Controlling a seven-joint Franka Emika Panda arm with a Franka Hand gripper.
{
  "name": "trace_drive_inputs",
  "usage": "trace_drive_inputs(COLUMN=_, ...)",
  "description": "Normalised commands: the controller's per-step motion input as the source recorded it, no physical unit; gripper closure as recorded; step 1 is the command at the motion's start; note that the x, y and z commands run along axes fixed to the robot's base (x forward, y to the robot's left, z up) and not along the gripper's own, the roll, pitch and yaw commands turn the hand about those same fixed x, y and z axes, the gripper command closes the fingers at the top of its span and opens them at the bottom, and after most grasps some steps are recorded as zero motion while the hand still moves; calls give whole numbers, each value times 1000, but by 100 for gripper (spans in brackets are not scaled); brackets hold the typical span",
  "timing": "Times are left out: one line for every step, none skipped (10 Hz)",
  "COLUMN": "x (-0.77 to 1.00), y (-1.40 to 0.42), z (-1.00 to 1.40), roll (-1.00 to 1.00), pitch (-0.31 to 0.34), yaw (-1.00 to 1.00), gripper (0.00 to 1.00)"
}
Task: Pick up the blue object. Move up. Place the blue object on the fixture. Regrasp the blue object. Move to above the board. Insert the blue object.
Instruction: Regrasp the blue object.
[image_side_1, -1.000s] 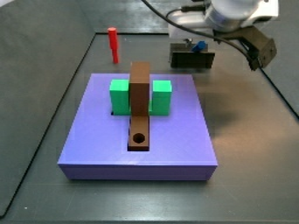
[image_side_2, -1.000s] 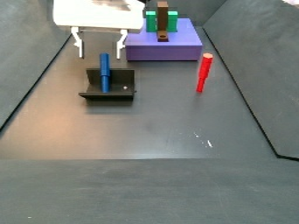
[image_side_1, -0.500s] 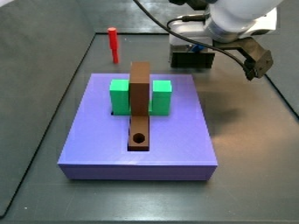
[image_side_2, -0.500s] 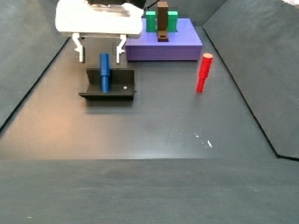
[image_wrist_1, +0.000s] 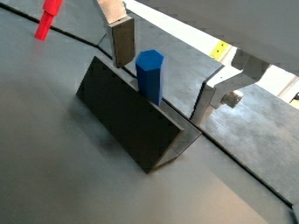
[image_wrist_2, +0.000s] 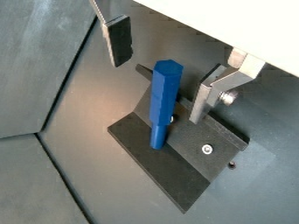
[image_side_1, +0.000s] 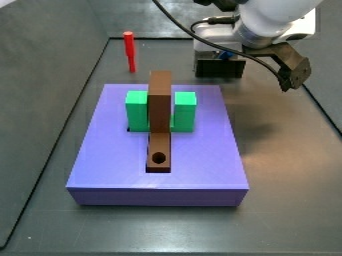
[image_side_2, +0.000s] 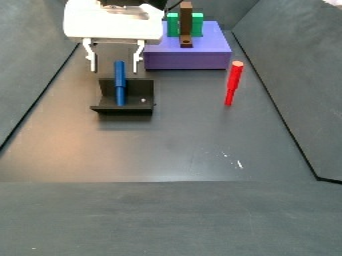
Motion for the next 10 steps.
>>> trace_drive_inputs(x=0, y=0, z=0, roll=0, pitch=0, yaw=0, gripper=100)
trace_drive_inputs(x=0, y=0, z=0, roll=0, pitch=0, yaw=0, gripper=100)
trace_drive_inputs(x=0, y=0, z=0, roll=0, pitch=0, yaw=0, gripper=100)
trace_drive_inputs(x=0, y=0, z=0, roll=0, pitch=0, yaw=0, gripper=100)
trace_drive_inputs(x=0, y=0, z=0, roll=0, pitch=0, yaw=0, gripper=100)
trace_drive_inputs(x=0, y=0, z=0, roll=0, pitch=0, yaw=0, gripper=100)
trace_drive_inputs(x=0, y=0, z=0, roll=0, pitch=0, yaw=0, gripper=100)
trace_drive_inputs(x=0, y=0, z=0, roll=0, pitch=0, yaw=0, gripper=100)
trace_drive_inputs(x=0, y=0, z=0, roll=0, pitch=0, yaw=0, gripper=100)
trace_drive_inputs(x=0, y=0, z=0, roll=0, pitch=0, yaw=0, gripper=100)
